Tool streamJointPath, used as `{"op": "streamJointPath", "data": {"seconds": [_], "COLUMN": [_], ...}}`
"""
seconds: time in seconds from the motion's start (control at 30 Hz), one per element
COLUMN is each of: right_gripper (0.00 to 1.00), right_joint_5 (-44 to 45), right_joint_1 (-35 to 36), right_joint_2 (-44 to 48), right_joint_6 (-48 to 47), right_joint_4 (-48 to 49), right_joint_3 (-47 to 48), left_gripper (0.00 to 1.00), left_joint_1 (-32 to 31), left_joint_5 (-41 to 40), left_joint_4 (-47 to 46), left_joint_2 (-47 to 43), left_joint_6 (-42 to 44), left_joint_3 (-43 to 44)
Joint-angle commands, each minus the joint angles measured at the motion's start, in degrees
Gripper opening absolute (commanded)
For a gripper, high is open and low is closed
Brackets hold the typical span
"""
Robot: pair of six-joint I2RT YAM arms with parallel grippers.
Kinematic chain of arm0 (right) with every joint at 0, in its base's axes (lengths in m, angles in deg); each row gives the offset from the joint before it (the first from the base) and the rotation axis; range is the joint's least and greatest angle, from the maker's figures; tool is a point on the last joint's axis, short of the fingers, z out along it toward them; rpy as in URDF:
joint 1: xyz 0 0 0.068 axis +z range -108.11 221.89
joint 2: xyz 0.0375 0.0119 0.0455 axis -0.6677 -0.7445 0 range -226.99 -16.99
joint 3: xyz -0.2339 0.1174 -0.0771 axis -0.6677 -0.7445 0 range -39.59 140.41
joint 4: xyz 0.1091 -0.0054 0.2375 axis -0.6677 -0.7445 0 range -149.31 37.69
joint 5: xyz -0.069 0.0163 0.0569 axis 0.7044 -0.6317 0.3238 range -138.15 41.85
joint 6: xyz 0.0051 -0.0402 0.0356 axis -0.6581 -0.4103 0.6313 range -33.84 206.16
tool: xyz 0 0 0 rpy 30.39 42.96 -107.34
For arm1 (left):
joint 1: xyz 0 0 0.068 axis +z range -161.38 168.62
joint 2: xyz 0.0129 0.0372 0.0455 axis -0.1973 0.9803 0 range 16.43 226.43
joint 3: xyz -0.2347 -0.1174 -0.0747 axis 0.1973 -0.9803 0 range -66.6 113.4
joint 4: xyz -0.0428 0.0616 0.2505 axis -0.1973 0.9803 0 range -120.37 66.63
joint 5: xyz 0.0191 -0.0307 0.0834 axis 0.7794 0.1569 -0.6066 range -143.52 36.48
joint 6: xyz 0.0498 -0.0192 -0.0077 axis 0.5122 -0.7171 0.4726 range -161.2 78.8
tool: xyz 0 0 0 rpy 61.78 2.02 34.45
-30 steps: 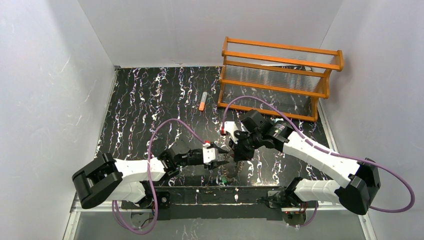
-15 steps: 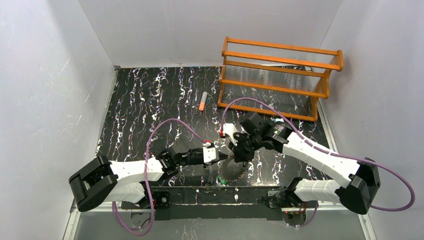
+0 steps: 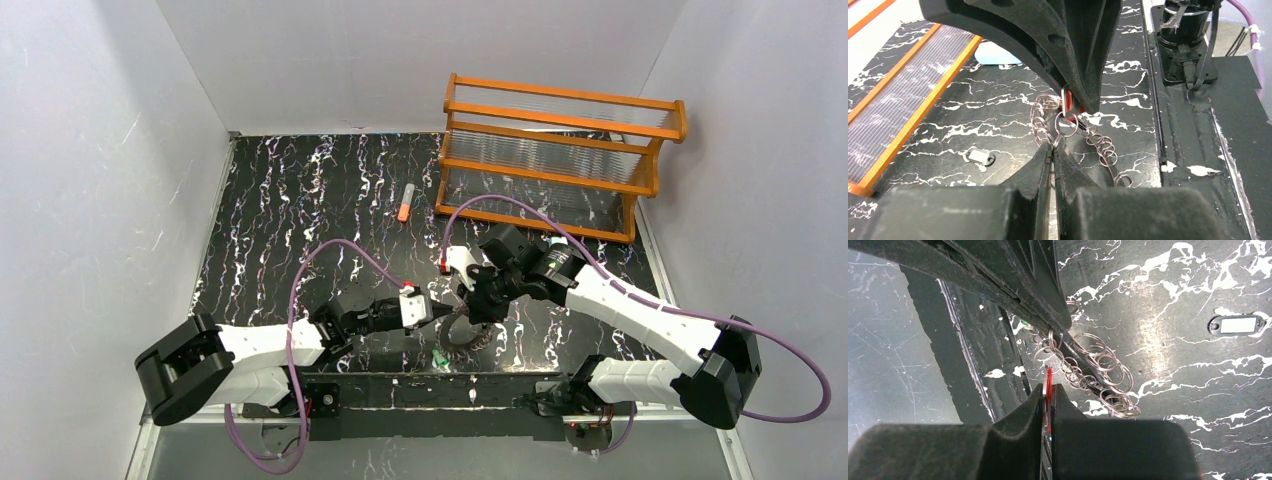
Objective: Remove the keys from the keyring
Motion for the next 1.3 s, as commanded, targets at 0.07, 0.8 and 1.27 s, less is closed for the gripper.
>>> {"op": "streamJointPath", "data": {"seconds": [0.07,0.8,1.27], "right_gripper": [0.01,0.01,0.01], "right_joint_5": [-0.74,-3.63,-3.02], "right_joint_1": [0.19,0.29,0.29], "right_joint_2": [0.48,2.18,2.33], "right_joint_6": [1.99,4.57,4.26], "right_joint_4": [3.54,8.94,8.72], "right_joint_3": [-0.19,-3.9,-3.16], "left_gripper": [0.01,0.41,0.5], "left_joint_1": [0.35,0.29,0.32], "left_joint_5": [-4.02,0.72,3.7], "left_joint_4": [-8.51,-7.56,-4.87], "left_joint_2": [0.24,4.68,7.73], "left_joint_6": [-1.83,-0.74,-4.56], "left_joint_3": [-3.36,-3.06,0.11]}}
